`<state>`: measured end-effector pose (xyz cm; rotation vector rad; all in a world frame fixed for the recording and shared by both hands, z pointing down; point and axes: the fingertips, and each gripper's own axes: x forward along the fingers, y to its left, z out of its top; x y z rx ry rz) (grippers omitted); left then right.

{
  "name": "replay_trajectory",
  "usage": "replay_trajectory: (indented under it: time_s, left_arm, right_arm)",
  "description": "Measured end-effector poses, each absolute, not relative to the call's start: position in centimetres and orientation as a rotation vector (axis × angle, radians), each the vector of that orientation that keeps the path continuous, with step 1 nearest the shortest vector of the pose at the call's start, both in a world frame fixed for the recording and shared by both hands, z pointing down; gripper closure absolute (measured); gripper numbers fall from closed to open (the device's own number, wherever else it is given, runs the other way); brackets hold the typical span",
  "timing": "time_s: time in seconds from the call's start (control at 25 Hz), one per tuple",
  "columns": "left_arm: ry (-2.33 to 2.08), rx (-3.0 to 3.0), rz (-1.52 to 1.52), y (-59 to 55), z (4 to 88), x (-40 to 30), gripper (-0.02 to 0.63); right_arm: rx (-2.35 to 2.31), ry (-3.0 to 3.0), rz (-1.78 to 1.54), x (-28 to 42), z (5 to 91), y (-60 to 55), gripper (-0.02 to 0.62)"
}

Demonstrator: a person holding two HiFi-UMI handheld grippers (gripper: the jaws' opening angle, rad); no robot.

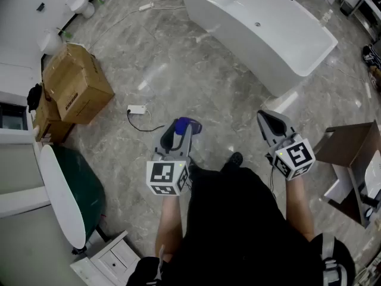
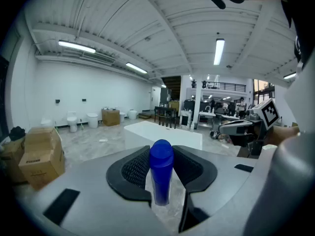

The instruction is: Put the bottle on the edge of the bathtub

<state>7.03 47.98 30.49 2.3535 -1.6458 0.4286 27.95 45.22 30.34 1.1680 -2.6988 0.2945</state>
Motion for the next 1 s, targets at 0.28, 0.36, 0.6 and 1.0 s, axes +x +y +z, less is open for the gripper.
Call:
replay_trajectory:
  time_s: [0.28, 0.36, 0.6, 1.0]
  left_arm:
    - [-1.647, 2.374, 0.443, 47.0, 30.7, 7.6, 0.457]
    - [-1.635, 2.378, 0.449, 46.7, 30.8, 8.1, 0.457]
    - [-1.630, 2.380, 0.469, 46.0, 31.4, 9.7, 0.457]
    - [-1.626, 2.360, 0.534, 44.2, 32.3, 9.0, 0.457]
  right_arm:
    - [1.160, -2.707, 0.282, 28.0, 30.3, 45.1, 0.583]
    - [1.167, -2.704, 0.297, 28.5, 30.4, 45.3, 0.583]
    - [1.166, -2.705, 0.431, 30.3, 32.6, 46.0, 0.583]
    - [1.150, -2.655, 0.508, 29.7, 34.9, 44.1, 0.583]
